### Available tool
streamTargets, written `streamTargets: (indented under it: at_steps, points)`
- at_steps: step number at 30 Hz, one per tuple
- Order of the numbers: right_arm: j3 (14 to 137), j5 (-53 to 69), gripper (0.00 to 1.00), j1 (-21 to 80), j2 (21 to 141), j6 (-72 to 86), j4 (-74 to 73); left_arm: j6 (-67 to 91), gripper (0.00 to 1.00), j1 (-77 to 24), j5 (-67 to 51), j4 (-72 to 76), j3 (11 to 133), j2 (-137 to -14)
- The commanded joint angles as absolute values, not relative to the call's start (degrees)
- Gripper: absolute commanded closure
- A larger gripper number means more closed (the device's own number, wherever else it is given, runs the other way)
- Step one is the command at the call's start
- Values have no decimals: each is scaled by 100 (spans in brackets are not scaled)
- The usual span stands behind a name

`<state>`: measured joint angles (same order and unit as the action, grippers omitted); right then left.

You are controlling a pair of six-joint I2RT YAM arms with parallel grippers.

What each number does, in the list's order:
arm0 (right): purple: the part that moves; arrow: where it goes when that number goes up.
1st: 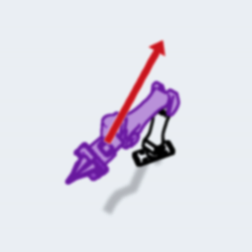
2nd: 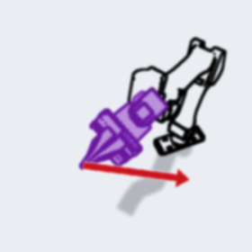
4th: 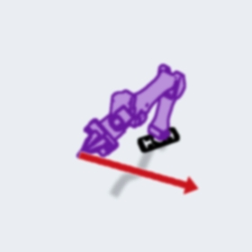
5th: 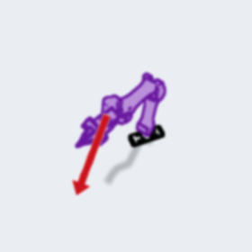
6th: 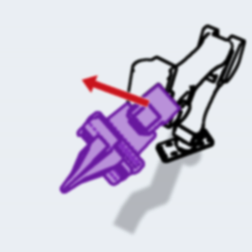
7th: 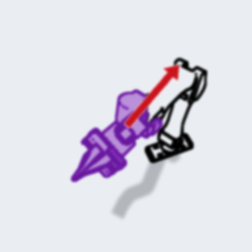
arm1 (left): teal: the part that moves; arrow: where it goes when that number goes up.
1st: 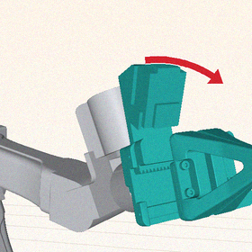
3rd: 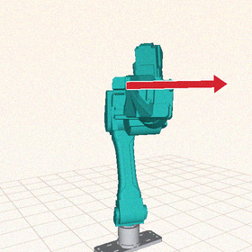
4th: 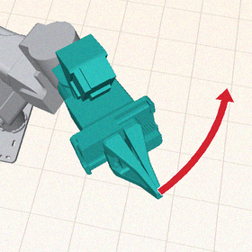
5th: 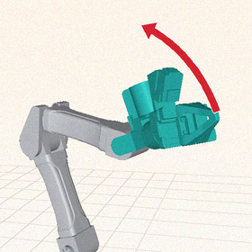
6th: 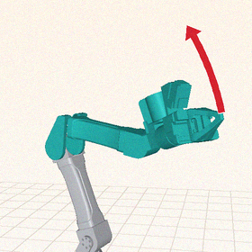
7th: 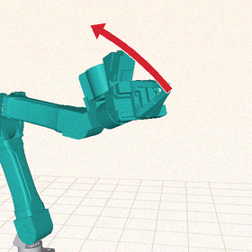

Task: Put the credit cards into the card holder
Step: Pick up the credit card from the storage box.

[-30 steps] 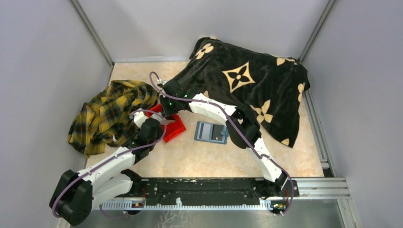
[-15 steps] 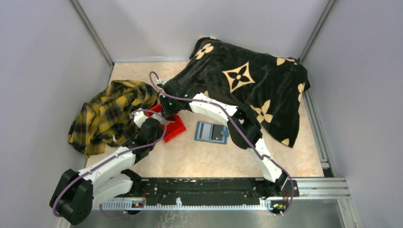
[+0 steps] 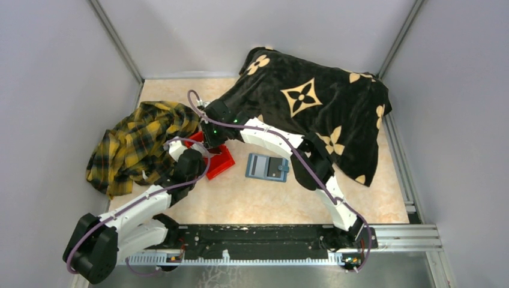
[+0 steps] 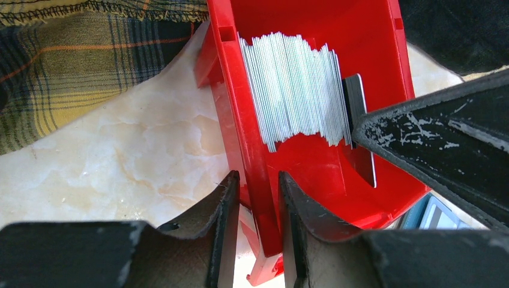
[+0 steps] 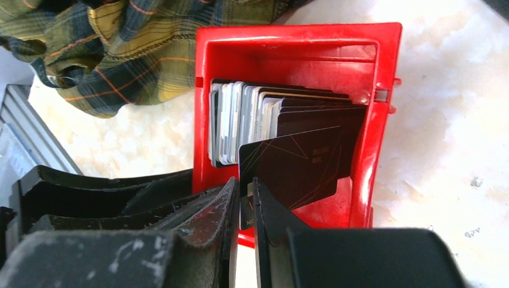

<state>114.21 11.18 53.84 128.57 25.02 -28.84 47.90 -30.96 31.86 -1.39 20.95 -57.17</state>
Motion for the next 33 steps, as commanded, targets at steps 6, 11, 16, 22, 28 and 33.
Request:
streamTargets:
  at_steps: [6, 11, 16, 22, 28, 33]
  points:
    - [11044, -26, 94, 5550, 11919, 2173, -3066, 4765, 63, -3059, 3011, -7, 2184, -5684]
    - [10800, -384, 99, 5546, 11659, 2081, -3035, 4714, 56, -3063, 2991, -197, 2365, -5717]
    - [10618, -651, 100, 5549, 11453, 1973, -3012, 4597, 53, -3062, 3045, -348, 2501, -5601]
    - [10157, -782, 100, 5555, 11037, 1925, -2736, 4516, 50, -3066, 3111, -708, 2845, -5469]
    - [9424, -923, 100, 5591, 10345, 1823, -2264, 4513, 47, -3060, 2911, -1297, 3467, -5279]
    - [8419, -1309, 100, 5817, 9544, 1595, -1550, 4869, 45, -3059, 2370, -2024, 4203, -5199]
